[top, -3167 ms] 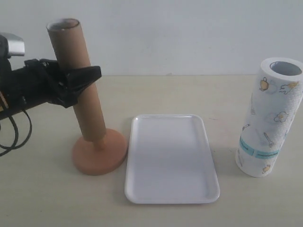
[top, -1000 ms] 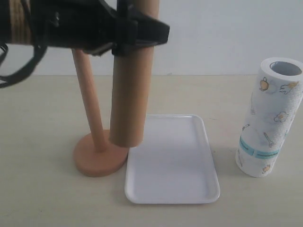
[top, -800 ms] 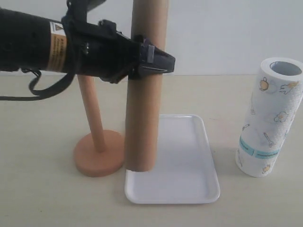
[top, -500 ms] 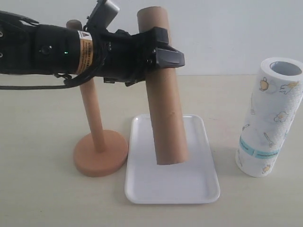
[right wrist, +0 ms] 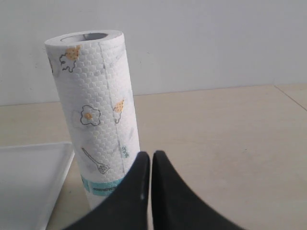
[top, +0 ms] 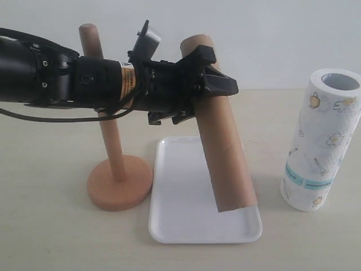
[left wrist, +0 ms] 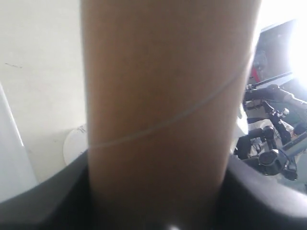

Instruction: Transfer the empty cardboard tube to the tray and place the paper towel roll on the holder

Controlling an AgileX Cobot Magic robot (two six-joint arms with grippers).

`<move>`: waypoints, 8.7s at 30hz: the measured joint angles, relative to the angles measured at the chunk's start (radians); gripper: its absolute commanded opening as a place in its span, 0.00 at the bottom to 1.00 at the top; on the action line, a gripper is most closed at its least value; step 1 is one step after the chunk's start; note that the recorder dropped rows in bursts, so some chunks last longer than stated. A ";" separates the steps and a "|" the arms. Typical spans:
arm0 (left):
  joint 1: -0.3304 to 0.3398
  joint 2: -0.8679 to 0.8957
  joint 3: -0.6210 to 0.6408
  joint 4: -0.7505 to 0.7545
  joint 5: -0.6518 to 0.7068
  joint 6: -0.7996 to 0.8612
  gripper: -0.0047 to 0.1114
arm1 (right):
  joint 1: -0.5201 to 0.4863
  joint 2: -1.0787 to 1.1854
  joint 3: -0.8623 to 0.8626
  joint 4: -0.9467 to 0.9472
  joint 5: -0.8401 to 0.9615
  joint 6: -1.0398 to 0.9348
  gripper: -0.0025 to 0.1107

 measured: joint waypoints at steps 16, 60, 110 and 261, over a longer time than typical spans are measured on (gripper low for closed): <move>-0.043 0.002 0.000 0.150 0.182 0.000 0.08 | 0.000 0.000 0.000 0.000 0.000 0.000 0.03; -0.102 0.152 -0.069 0.151 0.359 0.000 0.55 | 0.000 0.000 0.000 0.000 0.000 0.000 0.03; -0.188 -0.313 -0.069 0.154 0.066 0.414 0.08 | 0.000 0.000 0.000 0.000 0.000 0.000 0.03; 0.557 -1.789 1.132 -1.247 0.901 2.105 0.08 | 0.000 0.000 0.000 0.000 0.000 0.000 0.03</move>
